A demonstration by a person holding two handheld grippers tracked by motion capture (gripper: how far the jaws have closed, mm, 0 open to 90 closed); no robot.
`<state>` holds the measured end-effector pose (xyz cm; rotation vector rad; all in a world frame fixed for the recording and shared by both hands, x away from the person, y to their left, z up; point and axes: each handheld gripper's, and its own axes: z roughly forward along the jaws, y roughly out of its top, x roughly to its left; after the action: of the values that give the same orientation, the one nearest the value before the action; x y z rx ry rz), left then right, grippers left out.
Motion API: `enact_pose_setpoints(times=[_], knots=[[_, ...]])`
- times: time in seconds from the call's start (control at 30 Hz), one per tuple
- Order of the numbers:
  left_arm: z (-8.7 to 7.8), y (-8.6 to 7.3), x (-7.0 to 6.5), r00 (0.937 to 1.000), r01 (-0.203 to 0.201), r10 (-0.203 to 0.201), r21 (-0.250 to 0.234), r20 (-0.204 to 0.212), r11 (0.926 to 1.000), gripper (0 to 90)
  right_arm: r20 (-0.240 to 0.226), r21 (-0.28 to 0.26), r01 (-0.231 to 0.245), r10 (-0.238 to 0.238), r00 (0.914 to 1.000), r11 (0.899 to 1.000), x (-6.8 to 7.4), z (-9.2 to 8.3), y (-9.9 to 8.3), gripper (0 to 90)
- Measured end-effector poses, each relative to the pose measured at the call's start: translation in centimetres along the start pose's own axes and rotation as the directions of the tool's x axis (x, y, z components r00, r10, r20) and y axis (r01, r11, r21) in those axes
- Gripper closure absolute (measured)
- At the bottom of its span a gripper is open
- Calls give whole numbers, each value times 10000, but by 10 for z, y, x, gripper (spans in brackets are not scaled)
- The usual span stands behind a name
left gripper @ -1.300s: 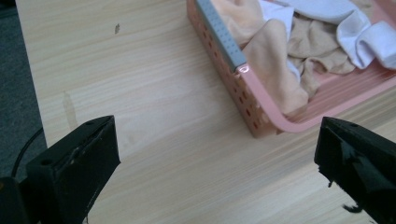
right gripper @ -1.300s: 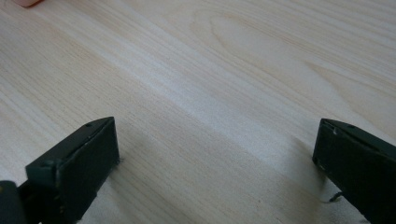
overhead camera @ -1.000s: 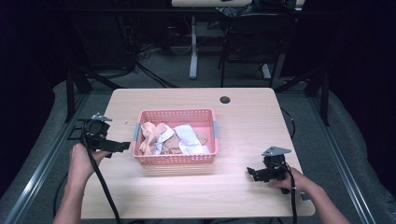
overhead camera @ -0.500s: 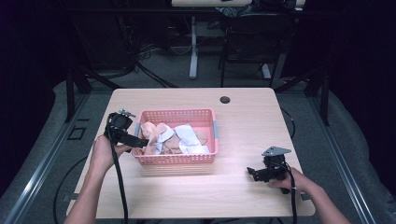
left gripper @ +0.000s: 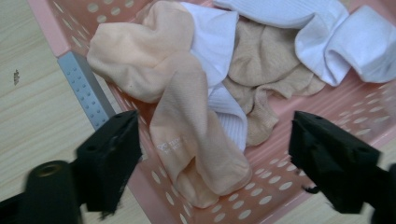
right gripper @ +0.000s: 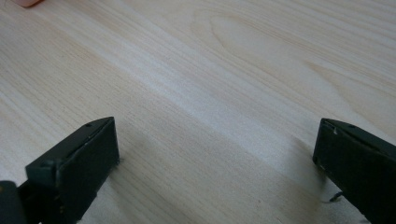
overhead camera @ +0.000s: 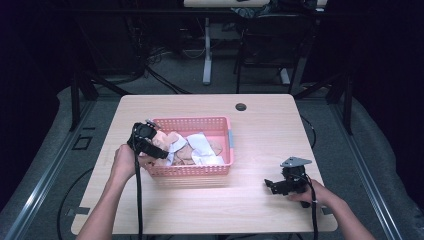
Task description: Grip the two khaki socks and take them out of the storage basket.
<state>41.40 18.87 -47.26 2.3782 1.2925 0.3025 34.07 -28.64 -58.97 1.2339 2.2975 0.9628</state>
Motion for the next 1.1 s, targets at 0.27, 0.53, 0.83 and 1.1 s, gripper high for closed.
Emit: enact_pose_setpoints(times=[0.27, 0.53, 0.83, 1.1], knots=[[11, 2, 4, 9999, 73, -67, 522, -124, 9986, 413, 10, 6, 4, -4, 10000, 10000, 0, 0, 0, 0], [24, 3, 5, 9996, 215, -193, 969, -229, 9951, 540, 25, -31, 28, -28, 10000, 10000, 0, 0, 0, 0], [28, 4, 5, 9996, 207, -183, 1123, -222, 9935, 697, 24, -22, 24, -24, 10000, 10000, 0, 0, 0, 0], [23, 4, 2, 9999, -65, 73, 988, -72, 9951, 850, 27, -25, 25, -25, 10000, 10000, 0, 0, 0, 0]])
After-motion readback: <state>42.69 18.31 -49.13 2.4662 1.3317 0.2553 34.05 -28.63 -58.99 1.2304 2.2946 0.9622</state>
